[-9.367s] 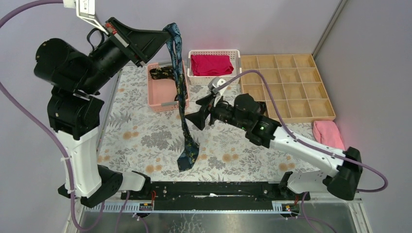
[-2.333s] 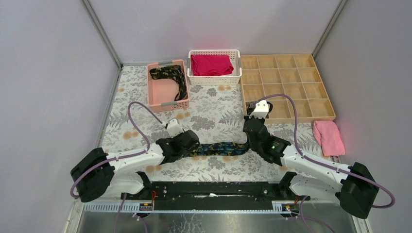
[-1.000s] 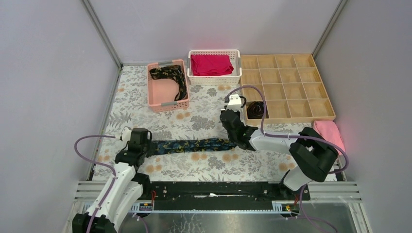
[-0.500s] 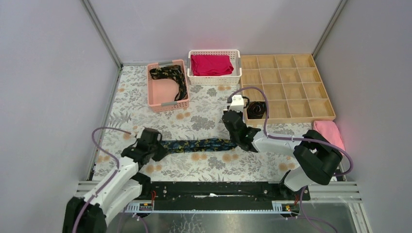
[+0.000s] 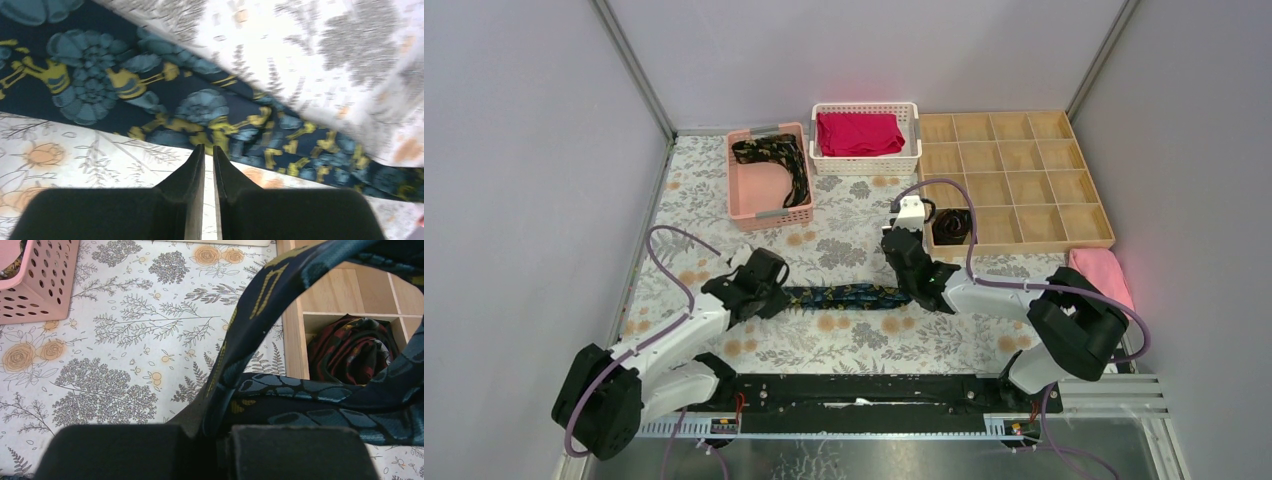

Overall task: Roll the ties
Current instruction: Flatten out the tie at the center of the board.

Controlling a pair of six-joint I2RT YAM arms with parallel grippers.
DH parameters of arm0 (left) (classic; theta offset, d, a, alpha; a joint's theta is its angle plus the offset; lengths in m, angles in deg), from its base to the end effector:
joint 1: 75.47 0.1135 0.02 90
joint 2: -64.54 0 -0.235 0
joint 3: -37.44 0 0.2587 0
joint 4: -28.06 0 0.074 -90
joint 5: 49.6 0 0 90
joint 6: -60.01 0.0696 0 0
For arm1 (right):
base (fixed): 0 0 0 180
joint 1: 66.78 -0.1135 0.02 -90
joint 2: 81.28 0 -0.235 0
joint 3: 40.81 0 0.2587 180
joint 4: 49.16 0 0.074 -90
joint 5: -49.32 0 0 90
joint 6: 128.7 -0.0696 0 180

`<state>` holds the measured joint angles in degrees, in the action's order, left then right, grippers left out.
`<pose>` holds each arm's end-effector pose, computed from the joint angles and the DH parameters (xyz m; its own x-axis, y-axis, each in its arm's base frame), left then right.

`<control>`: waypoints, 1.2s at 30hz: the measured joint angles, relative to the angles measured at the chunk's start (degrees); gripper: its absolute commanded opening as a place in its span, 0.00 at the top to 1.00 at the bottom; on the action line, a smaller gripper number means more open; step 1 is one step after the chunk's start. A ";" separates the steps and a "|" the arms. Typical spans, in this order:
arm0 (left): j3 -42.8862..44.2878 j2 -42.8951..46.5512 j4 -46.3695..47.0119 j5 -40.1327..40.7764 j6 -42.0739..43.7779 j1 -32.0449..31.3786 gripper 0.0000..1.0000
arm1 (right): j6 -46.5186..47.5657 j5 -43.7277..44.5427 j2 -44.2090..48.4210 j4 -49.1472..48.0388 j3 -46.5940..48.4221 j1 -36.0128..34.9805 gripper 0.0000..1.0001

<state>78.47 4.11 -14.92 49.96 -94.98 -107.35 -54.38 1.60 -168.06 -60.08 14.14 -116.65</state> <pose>0.1880 -0.1033 0.1056 -0.7308 -0.5979 -0.3294 -0.4893 0.7953 -0.3579 0.2574 0.2327 0.1669 -0.2649 -0.0040 -0.9643 -0.0925 0.9955 0.0213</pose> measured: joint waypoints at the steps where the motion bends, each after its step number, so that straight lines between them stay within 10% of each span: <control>1: 1.03 0.02 -0.11 0.17 0.00 -0.02 0.83 | 0.00 0.02 -0.07 0.00 0.00 0.00 1.00; 25: 3.06 -11.98 7.67 -1.01 -0.09 0.17 0.80 | 0.07 -0.37 -1.44 -0.15 0.07 0.00 1.00; 36: -1.01 -9.53 15.32 -6.05 3.19 16.00 0.79 | 0.98 0.26 -3.19 -3.41 0.85 0.00 1.00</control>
<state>77.47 -5.42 0.41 43.91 -91.79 -91.35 -53.40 1.86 -171.25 -63.49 14.99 -116.65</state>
